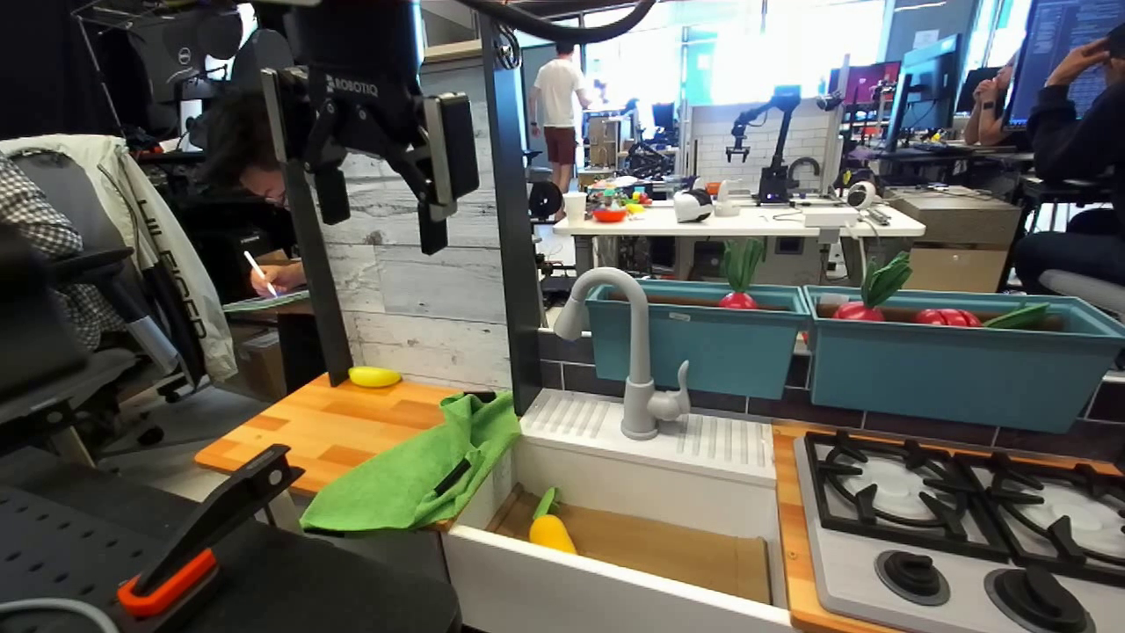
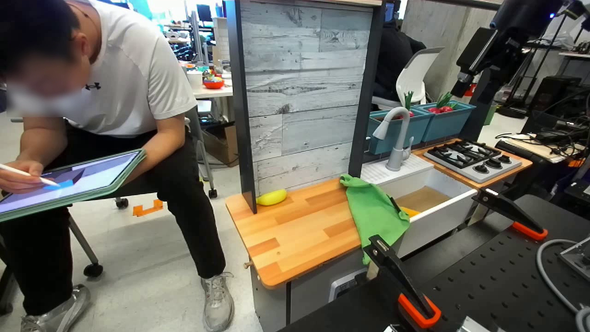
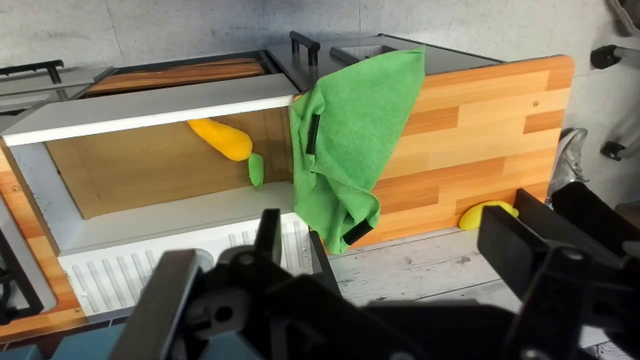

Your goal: Fold the towel on the table

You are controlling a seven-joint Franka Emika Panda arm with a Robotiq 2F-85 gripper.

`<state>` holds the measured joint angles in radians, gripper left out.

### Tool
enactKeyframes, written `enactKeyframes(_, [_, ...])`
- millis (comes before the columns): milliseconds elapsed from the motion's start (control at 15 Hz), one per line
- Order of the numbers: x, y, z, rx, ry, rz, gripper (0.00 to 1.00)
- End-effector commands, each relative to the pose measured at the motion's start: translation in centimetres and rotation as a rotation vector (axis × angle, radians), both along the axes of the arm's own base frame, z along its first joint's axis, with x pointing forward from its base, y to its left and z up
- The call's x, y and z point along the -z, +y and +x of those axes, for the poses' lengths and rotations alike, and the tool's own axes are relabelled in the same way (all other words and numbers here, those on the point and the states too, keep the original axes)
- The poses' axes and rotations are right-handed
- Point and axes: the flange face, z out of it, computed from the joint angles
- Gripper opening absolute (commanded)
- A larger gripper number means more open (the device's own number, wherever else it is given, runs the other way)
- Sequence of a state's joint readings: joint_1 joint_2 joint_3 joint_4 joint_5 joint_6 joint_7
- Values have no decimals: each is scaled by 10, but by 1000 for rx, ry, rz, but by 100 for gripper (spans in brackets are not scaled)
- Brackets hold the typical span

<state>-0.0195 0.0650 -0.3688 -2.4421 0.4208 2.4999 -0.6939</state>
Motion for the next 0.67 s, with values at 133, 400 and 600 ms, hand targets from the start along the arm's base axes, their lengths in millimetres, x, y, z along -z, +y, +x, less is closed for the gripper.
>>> enactKeyframes(133, [-1,0,0,1,0,-1,100])
enactKeyframes(400, [12,9,15,-11,15,1,100])
enactKeyframes(600, [30,19,37,-16,41,7,100])
